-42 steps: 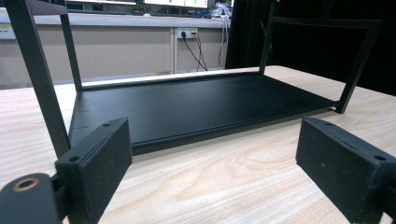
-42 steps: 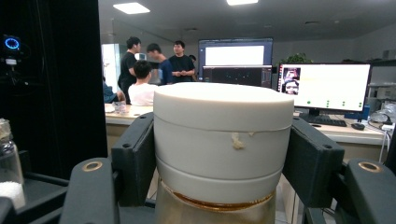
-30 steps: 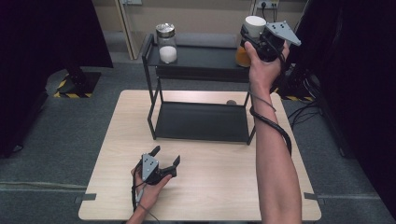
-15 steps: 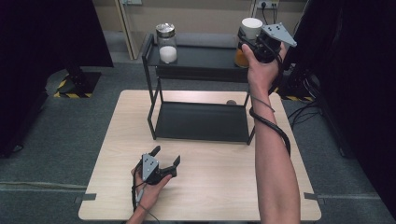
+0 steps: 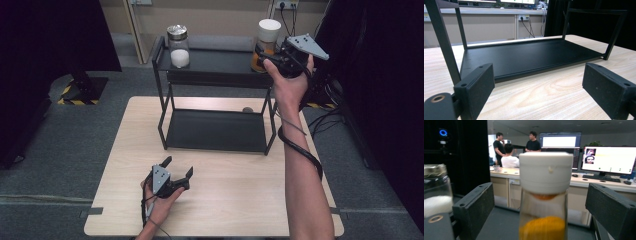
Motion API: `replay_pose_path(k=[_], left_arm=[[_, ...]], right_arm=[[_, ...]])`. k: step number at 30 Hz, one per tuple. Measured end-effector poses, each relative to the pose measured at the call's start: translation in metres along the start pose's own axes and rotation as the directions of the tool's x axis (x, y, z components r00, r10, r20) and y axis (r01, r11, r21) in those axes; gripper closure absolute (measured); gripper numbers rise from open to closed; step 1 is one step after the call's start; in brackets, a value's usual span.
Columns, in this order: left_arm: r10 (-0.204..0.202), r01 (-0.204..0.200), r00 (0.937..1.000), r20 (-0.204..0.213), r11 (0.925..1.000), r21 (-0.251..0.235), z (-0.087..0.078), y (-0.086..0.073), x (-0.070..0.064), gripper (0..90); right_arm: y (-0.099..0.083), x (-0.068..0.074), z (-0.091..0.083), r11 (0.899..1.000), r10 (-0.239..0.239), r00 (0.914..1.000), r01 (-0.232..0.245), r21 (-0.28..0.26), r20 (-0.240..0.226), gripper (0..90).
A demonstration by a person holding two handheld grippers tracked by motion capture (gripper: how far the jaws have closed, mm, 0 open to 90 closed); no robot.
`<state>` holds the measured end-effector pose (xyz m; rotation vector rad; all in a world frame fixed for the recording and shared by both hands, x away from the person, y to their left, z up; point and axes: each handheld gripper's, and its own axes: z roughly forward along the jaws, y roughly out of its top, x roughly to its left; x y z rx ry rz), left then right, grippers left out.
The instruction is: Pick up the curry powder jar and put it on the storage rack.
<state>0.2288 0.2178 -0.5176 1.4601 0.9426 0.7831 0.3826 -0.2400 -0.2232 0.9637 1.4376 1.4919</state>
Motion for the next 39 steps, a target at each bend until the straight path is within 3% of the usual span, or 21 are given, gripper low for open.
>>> replay_pose_path(k=[4,18,39], left_arm=[[0.001,-0.001,1.0,0.0,1.0,0.001,0.0,0.0,0.0,10.1],[-0.006,0.006,1.0,-0.003,1.0,0.001,0.0,0.0,0.0,10.1],[-0.004,0.004,1.0,-0.004,1.0,0.001,0.0,0.0,-0.001,10.1]], right_arm=[[-0.007,-0.002,-0.013,1.0,0.008,0.9997,-0.008,0.0,-0.025,8.1],[-0.033,0.006,-0.059,0.999,-0.031,0.9971,0.033,0.019,-0.07,7.7],[-0.097,0.015,-0.106,0.996,-0.029,0.992,0.04,0.083,-0.123,6.3]])
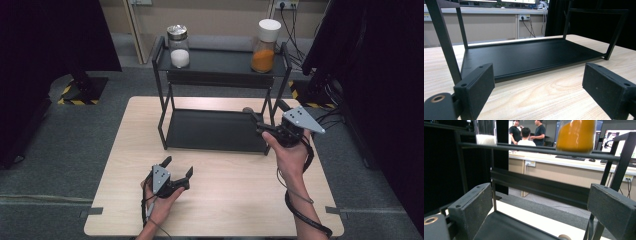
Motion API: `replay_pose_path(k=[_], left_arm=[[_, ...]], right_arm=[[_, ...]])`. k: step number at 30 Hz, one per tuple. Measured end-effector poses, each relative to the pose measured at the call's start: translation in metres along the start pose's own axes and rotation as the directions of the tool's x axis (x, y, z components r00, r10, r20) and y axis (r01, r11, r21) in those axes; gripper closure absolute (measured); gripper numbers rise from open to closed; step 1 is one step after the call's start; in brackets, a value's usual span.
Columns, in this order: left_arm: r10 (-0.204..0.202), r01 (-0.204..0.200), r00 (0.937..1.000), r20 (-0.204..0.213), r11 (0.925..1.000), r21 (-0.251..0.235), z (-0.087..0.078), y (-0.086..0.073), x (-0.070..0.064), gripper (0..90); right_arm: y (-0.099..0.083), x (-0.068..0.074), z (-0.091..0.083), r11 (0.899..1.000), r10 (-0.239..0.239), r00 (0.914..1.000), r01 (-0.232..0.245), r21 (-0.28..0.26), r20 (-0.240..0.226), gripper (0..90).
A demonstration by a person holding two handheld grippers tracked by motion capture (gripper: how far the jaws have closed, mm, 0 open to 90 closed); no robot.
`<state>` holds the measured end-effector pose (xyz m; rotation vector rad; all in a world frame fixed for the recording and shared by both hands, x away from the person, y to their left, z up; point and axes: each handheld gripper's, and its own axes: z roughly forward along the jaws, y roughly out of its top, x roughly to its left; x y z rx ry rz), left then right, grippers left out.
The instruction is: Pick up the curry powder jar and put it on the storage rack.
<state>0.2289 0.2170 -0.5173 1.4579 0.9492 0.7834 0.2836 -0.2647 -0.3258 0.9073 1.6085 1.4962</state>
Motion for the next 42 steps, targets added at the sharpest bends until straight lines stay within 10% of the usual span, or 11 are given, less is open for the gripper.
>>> replay_pose_path(k=[42], left_arm=[[0.001,-0.001,1.0,-0.003,1.0,0.0,0.0,0.0,0.0,10.5]], right_arm=[[-0.091,0.012,-0.043,0.991,0.005,0.9996,-0.001,0.135,-0.027,5.6]])
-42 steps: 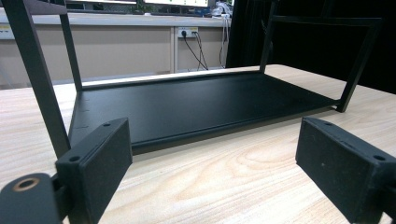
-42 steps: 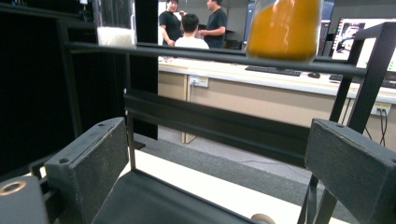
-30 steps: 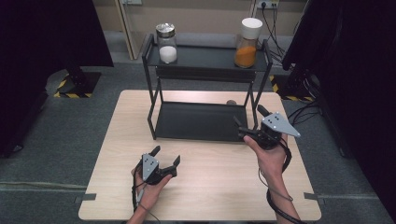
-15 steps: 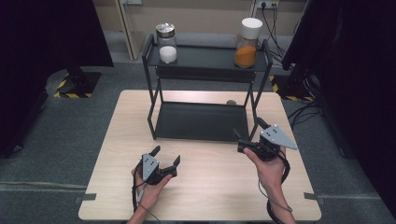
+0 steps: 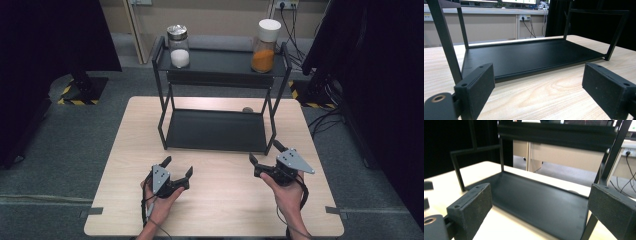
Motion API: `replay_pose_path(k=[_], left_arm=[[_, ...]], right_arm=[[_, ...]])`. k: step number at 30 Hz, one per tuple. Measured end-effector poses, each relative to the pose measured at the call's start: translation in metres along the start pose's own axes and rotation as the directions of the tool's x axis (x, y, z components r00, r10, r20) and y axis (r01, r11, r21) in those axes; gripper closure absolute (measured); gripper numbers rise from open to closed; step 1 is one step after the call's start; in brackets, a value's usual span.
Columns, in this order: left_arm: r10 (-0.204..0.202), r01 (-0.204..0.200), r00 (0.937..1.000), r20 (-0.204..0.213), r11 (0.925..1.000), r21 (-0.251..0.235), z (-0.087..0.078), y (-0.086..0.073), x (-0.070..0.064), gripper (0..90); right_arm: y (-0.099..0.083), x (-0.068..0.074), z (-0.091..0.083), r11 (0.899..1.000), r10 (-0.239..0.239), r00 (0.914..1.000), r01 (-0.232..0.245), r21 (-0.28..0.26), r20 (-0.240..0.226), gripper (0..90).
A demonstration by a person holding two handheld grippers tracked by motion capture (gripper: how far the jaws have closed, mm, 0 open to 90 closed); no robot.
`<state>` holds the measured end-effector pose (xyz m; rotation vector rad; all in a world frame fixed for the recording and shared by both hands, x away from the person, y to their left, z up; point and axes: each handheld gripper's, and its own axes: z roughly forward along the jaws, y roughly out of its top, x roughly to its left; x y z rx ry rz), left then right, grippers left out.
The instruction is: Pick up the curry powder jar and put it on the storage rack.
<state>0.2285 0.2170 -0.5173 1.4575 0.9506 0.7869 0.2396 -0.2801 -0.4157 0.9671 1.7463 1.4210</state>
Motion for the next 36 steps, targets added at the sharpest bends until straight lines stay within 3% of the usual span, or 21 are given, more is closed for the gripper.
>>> replay_pose_path(k=[23,36], left_arm=[[0.002,-0.002,1.0,-0.003,1.0,-0.002,0.0,0.0,-0.001,10.6],[0.004,-0.004,1.0,-0.003,1.0,-0.004,0.0,-0.001,-0.001,10.6]], right_arm=[[-0.064,0.004,-0.012,0.994,0.051,0.9984,-0.053,0.091,0.023,5.6],[-0.072,0.008,-0.013,0.994,0.042,0.999,-0.043,0.105,0.018,5.6]])
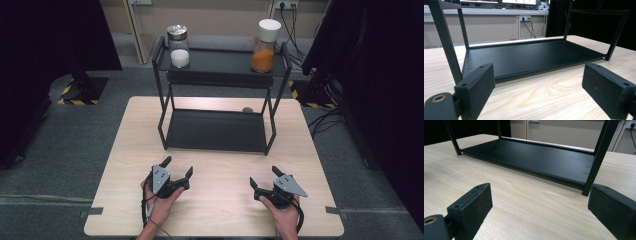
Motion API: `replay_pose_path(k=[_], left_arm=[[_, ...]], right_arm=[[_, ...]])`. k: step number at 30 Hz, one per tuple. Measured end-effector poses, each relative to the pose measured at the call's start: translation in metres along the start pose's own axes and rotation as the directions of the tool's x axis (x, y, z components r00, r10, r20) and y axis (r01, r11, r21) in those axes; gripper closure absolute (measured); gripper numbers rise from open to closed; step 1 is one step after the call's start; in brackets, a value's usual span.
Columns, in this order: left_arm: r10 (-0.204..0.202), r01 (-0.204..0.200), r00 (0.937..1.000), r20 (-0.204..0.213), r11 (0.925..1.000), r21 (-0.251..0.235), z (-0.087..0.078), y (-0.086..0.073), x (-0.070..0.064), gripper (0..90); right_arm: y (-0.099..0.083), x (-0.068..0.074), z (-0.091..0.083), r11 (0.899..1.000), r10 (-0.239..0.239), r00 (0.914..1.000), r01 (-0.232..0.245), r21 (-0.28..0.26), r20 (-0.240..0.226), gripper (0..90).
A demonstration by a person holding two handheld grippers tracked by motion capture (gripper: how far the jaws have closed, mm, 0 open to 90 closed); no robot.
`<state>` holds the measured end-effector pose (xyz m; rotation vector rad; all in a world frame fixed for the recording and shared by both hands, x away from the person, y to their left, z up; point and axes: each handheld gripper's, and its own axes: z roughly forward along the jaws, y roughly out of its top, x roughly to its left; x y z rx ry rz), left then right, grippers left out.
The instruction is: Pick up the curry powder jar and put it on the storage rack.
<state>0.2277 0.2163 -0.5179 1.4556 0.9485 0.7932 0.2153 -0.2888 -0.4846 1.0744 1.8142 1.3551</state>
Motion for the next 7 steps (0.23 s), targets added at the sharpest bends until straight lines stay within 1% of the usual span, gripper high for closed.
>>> replay_pose_path(k=[7], left_arm=[[-0.002,0.002,1.0,0.001,1.0,0.004,0.0003,0.0006,0.0004,10.7]], right_arm=[[0.0006,-0.0009,0.0005,1.0,0.006,1.0,-0.006,0.004,-0.002,5.1]])
